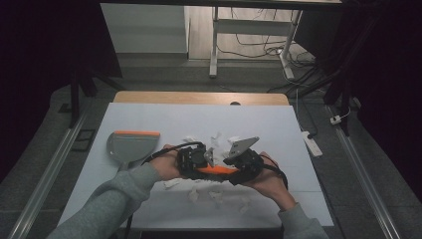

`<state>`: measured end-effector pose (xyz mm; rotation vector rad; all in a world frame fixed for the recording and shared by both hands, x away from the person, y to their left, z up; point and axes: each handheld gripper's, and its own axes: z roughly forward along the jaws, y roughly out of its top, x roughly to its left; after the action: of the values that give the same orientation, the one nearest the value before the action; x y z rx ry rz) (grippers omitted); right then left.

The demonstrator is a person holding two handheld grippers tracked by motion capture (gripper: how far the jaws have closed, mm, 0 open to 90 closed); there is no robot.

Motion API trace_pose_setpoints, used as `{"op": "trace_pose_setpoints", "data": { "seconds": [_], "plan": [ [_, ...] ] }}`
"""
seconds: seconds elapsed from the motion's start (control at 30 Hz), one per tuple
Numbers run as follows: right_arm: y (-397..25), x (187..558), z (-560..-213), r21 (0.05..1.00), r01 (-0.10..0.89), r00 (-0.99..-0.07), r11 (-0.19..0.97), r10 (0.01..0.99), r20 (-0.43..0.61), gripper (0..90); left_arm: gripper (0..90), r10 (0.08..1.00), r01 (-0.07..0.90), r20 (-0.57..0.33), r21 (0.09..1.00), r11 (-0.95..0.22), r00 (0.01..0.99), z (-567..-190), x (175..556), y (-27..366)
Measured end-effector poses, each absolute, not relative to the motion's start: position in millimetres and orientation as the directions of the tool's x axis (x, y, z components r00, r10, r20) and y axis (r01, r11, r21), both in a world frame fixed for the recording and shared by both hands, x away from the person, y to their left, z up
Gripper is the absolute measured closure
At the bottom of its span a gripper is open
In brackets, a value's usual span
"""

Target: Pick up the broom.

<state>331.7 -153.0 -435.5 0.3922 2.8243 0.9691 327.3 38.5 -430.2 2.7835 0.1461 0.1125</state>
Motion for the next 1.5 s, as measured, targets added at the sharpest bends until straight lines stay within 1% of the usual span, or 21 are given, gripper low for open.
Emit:
{"op": "trace_pose_setpoints", "data": {
  "seconds": [0.03,0.07,0.1,0.13,0.33,0.4,0.47,0.53,0.57,0.6,0.63,0.67,0.7,0.73,0.8,0.87,1.0,1.1,1.2,1.37,1.5],
  "plan": [
    [-153,331,-437,0.609,0.194,-0.962,0.769,0.271,-0.036,54.0,80.1,0.107,0.081,0.058,0.345,-0.935,0.992,-430,327,39],
    [-152,331,-438,0.606,0.190,-0.966,0.773,0.256,-0.024,60.6,80.0,0.101,0.075,0.056,0.346,-0.935,0.993,-430,327,39],
    [-152,331,-438,0.606,0.190,-0.966,0.773,0.256,-0.024,60.6,80.0,0.099,0.075,0.051,0.349,-0.934,0.994,-431,327,40],
    [-151,329,-440,0.597,0.170,-0.974,0.784,0.225,-0.018,64.1,80.0,0.096,0.074,0.047,0.350,-0.934,0.994,-431,328,40],
    [-149,325,-441,0.577,0.118,-0.985,0.808,0.170,-0.037,67.8,79.2,0.069,0.053,0.030,0.361,-0.931,0.997,-432,328,42],
    [-149,323,-441,0.574,0.095,-0.986,0.813,0.155,-0.056,68.6,78.4,0.071,0.058,0.020,0.368,-0.928,0.997,-433,328,43],
    [-150,322,-441,0.578,0.084,-0.987,0.812,0.146,-0.062,69.4,76.2,0.087,0.067,0.034,0.384,-0.921,0.996,-432,330,44],
    [-155,323,-440,0.596,0.082,-0.985,0.799,0.154,-0.071,70.3,66.6,0.124,0.101,0.028,0.428,-0.898,0.992,-430,331,48],
    [-155,323,-440,0.596,0.082,-0.985,0.799,0.154,-0.071,70.3,66.6,0.139,0.105,0.044,0.442,-0.891,0.989,-429,332,50],
    [-158,324,-439,0.605,0.088,-0.981,0.791,0.175,-0.086,70.4,50.9,0.161,0.115,0.061,0.460,-0.880,0.985,-427,331,52],
    [-158,324,-439,0.605,0.088,-0.981,0.791,0.175,-0.086,70.4,50.9,0.184,0.126,0.076,0.480,-0.868,0.980,-425,331,55],
    [-161,326,-439,0.615,0.104,-0.976,0.781,0.200,-0.089,70.4,41.7,0.221,0.146,0.090,0.506,-0.850,0.971,-423,329,59],
    [-162,326,-438,0.622,0.117,-0.973,0.774,0.216,-0.086,70.5,37.1,0.260,0.166,0.108,0.528,-0.833,0.960,-420,328,63],
    [-162,326,-438,0.622,0.117,-0.973,0.774,0.216,-0.086,70.5,37.1,0.299,0.188,0.120,0.549,-0.815,0.947,-417,326,68],
    [-166,328,-437,0.639,0.133,-0.967,0.758,0.241,-0.085,70.5,32.7,0.357,0.222,0.116,0.597,-0.771,0.927,-412,321,80],
    [-170,330,-436,0.649,0.150,-0.961,0.746,0.263,-0.080,70.5,31.1,0.410,0.264,0.098,0.626,-0.734,0.907,-410,314,93],
    [-179,336,-436,0.671,0.192,-0.952,0.716,0.303,-0.052,70.5,31.7,0.525,0.338,0.089,0.671,-0.660,0.847,-414,299,122],
    [-187,341,-434,0.682,0.222,-0.940,0.697,0.340,-0.042,70.5,31.5,0.593,0.383,0.086,0.687,-0.617,0.801,-422,287,141],
    [-194,344,-433,0.691,0.238,-0.927,0.682,0.371,-0.047,70.5,31.3,0.627,0.422,0.048,0.699,-0.577,0.778,-434,274,162],
    [-206,349,-431,0.702,0.277,-0.901,0.656,0.432,-0.048,70.6,31.3,0.700,0.474,0.035,0.712,-0.518,0.713,-453,255,190],
    [-213,353,-430,0.716,0.304,-0.886,0.628,0.464,-0.031,70.6,32.0,0.729,0.490,0.036,0.718,-0.495,0.683,-467,245,204]
  ]
}}
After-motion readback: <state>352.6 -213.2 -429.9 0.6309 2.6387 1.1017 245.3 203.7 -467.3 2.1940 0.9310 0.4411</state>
